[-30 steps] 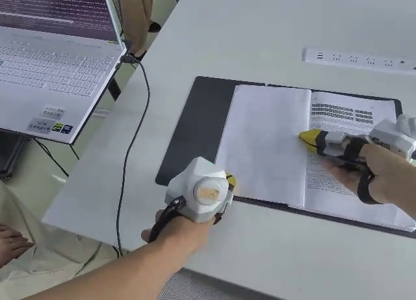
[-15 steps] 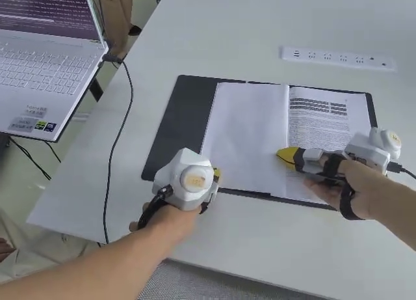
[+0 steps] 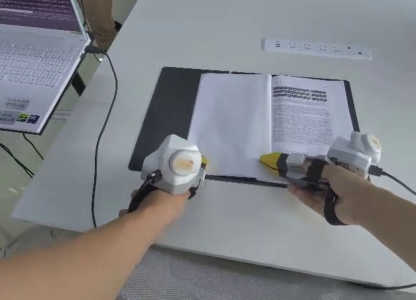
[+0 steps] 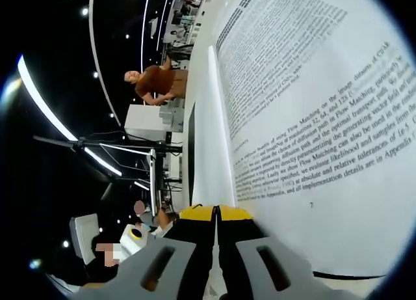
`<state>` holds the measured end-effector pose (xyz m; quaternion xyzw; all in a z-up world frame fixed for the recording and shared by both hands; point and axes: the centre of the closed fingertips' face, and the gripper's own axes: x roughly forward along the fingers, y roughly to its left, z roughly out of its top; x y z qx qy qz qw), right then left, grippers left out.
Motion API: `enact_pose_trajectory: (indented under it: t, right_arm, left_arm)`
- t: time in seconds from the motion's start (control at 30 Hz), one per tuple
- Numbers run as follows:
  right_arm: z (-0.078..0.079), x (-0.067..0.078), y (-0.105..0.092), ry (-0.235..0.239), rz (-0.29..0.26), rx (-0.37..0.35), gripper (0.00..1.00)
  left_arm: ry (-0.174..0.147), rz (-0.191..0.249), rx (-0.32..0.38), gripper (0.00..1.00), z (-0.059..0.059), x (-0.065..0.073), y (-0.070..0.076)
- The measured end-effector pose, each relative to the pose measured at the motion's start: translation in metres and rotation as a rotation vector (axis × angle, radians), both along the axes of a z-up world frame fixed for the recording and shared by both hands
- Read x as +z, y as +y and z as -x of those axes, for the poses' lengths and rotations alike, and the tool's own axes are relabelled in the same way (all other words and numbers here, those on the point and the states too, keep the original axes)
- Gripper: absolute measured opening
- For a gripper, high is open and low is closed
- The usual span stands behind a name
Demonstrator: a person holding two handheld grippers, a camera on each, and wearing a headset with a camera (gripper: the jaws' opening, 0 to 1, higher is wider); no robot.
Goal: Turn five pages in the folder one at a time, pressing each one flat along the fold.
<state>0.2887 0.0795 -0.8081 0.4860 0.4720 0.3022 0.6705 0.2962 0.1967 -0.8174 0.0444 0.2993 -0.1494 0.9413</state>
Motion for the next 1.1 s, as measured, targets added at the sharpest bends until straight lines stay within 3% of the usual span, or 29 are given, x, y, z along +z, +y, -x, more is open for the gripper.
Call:
enact_pose_trajectory:
  t: [0.33,0.47,0.57,0.63,0.73,0.87,1.0,1.1]
  right_arm:
    - [0.033,0.002,0.002,0.022,-0.008,0.012,0.0]
    - [0.044,0.009,0.002,0.02,-0.025,0.013,0.0]
    - [0.05,0.019,0.003,-0.002,-0.04,0.013,0.0]
    - [0.054,0.031,0.002,-0.033,-0.046,0.014,0.0]
    - [0.048,0.049,-0.006,-0.083,-0.057,-0.051,0.0]
    - [0.047,0.07,-0.023,-0.121,-0.05,-0.102,0.1]
    - [0.04,0.09,-0.049,-0.154,-0.047,-0.201,0.14]
    - [0.045,0.101,-0.061,-0.188,-0.004,-0.201,0.22]
  left_arm:
    - [0.0,0.001,0.01,0.0,0.001,0.001,0.0]
    - [0.0,0.014,0.027,0.0,0.001,0.002,0.0]
    - [0.005,0.018,0.037,0.0,0.003,0.003,0.001]
    - [0.027,0.027,0.048,0.0,0.007,0.004,0.001]
    - [0.064,0.044,0.048,0.0,0.015,0.005,0.003]
    - [0.097,0.052,0.026,0.01,0.028,0.009,0.005]
    - [0.111,0.082,-0.004,0.08,0.041,0.026,0.004]
    - [0.092,0.098,-0.019,0.17,0.049,0.046,0.005]
